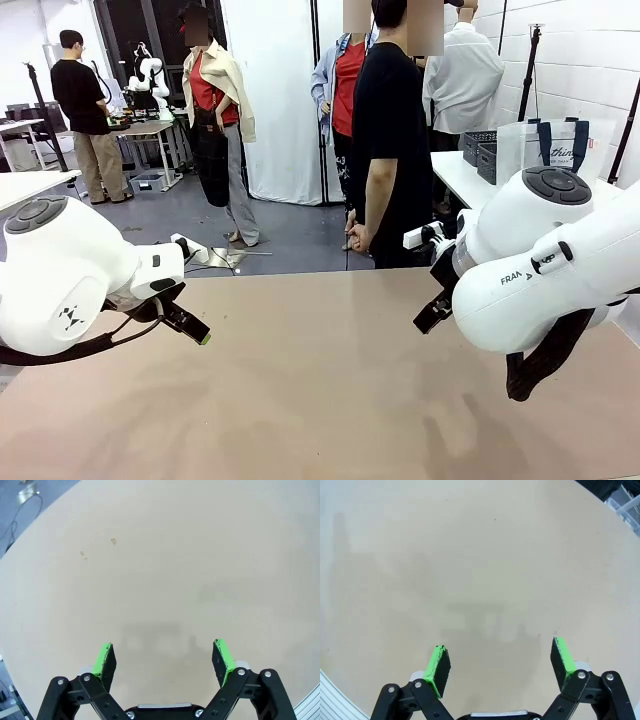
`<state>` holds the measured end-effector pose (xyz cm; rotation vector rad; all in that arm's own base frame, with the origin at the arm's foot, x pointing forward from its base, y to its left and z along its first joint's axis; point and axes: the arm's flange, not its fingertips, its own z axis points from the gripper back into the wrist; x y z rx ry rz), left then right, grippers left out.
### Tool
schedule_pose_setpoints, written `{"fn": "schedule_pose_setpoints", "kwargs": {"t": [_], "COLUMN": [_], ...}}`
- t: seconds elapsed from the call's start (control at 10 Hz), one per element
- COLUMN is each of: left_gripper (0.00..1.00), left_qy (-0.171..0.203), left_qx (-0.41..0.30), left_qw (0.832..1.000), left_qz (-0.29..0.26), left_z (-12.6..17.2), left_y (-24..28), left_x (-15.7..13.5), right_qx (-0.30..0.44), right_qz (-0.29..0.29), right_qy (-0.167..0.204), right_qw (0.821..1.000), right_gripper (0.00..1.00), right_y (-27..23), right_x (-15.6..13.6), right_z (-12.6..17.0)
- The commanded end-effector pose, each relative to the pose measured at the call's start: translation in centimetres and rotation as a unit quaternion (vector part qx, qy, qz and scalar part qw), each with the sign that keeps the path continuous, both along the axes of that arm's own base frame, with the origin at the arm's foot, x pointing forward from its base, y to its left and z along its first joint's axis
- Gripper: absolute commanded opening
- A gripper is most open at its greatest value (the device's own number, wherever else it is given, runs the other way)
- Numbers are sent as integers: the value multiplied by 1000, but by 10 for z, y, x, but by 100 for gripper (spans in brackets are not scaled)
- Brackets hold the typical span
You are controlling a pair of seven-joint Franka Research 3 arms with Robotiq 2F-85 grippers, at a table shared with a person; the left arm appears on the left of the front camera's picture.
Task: Transfer purchased items from the store into the shopping bag.
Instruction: Open the Reusable shopping bag in the center of the table.
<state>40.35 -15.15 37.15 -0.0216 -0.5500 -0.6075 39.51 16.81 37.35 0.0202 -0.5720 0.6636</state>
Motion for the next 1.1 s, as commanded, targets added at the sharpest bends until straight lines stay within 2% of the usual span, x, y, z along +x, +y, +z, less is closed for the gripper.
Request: {"fn": "schedule_pose_setpoints", "kwargs": {"t": [0.0,1.0], "left_gripper": [100,100], "left_qy": [0,0], "left_qx": [0,0], "left_qw": [1000,1000], "left_qz": [1,1], "left_z": [0,0], "left_y": [1,1], "left_x": [0,0], "right_qx": [0,0], "right_qz": [0,0], "right_qy": [0,0], "right_qw": [1000,1000], "right_gripper": [100,100], "right_y": [0,0], "right_x": [0,0], "right_z": [0,0]}}
